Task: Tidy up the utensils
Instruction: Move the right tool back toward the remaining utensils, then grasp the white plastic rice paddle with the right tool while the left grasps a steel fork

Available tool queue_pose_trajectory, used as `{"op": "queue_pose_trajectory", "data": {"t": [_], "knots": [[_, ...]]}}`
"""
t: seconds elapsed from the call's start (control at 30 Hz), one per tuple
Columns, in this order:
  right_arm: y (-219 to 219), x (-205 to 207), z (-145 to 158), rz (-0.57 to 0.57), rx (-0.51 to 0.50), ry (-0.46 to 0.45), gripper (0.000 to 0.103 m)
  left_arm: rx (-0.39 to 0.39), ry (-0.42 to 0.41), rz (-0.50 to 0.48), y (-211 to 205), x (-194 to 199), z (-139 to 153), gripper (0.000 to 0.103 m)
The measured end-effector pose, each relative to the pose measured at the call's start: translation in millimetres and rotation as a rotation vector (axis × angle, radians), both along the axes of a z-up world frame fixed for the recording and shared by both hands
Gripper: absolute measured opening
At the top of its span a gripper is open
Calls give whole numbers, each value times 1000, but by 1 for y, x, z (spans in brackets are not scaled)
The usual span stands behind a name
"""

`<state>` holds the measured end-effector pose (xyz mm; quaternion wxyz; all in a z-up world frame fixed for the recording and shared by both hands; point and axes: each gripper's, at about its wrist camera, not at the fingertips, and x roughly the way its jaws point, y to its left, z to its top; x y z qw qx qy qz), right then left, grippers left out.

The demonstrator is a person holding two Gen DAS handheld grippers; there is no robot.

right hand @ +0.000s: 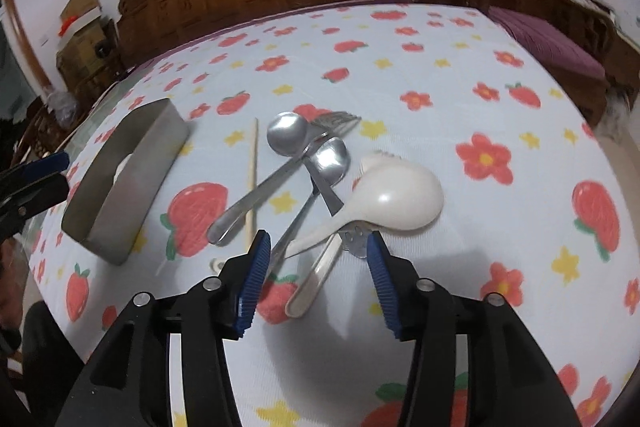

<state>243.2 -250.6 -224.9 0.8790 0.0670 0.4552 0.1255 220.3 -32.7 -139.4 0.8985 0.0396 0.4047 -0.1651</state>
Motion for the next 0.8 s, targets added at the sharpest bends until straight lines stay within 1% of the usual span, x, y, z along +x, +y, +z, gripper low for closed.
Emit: {"op": "queue_pose_trajectory", "data": {"t": [0.27, 0.33, 0.43, 0.47, 0.5, 0.67, 0.8], "knots": [[-11, 25, -17, -83, 86, 44, 52, -1, 12, -3, -10, -3, -6, 81], [-11, 32, -18, -109, 55, 48, 52, 3, 14, -8, -12, -4, -8, 81], [-14, 42, -22, -118, 74, 59, 52, 4, 18, -9, -13, -3, -9, 81], [-14, 46, -23, -116, 61, 58, 51, 4, 18, -8, -13, -3, -9, 81], [-13, 49, -24, -111, 45, 59, 50, 4, 19, -8, -14, -3, -9, 81], [-11, 62, -26, -81, 37, 63, 50, 13, 21, -18, -17, -5, -11, 81], [-2, 65, -26, -37, -13, 55, 50, 21, 24, -20, -21, -6, -13, 81]]}}
